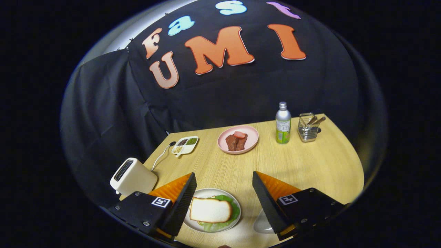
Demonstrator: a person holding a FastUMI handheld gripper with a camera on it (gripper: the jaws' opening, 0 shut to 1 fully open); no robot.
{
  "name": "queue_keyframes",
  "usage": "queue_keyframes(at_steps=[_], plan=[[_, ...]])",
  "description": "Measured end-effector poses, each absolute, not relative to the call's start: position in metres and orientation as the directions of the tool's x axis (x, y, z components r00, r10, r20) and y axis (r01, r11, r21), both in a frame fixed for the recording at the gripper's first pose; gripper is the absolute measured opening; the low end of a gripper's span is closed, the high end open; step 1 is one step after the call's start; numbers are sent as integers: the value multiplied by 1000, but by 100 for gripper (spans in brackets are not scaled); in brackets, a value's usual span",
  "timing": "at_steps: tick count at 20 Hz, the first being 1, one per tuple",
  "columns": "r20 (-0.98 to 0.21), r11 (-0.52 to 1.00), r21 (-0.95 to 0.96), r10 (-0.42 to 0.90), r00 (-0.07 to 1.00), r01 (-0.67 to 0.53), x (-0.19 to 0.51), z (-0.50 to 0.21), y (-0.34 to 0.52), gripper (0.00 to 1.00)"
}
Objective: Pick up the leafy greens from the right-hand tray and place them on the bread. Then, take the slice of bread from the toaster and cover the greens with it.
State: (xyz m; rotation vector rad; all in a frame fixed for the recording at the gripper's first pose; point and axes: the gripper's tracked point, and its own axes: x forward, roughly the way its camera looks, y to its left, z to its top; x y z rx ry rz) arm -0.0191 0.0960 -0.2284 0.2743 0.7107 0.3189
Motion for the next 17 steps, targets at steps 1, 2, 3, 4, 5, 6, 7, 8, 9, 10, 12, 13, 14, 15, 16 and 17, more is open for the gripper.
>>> queue_keyframes(at_steps=[1,2,3,4,5,6,7,8,9,10,12,13,14,15,16,17], plan=[[-577,923,330,362,732,-196,-15,-219,92,98],[-564,930,310,347,749,-197,-13,-210,89,98],[-549,935,293,336,765,-201,-11,-199,86,98],[-534,941,274,321,782,-199,-9,-190,83,98],[-516,945,260,310,799,-199,-7,-180,81,98],[-497,949,247,298,815,-196,-5,-171,80,98],[-482,948,242,302,822,-207,-4,-161,81,98],[-470,948,235,303,829,-214,-6,-153,83,98],[-452,950,225,299,841,-217,-5,-144,82,98],[-428,952,215,293,855,-218,-2,-133,82,98],[-379,960,190,265,887,-206,3,-113,80,98],[-354,964,180,251,901,-198,6,-104,77,98],[-329,966,172,242,913,-194,6,-96,75,98],[-306,968,165,232,923,-189,8,-87,74,98],[-286,970,158,223,932,-184,8,-81,73,98],[-264,973,151,213,941,-178,9,-74,71,98]])
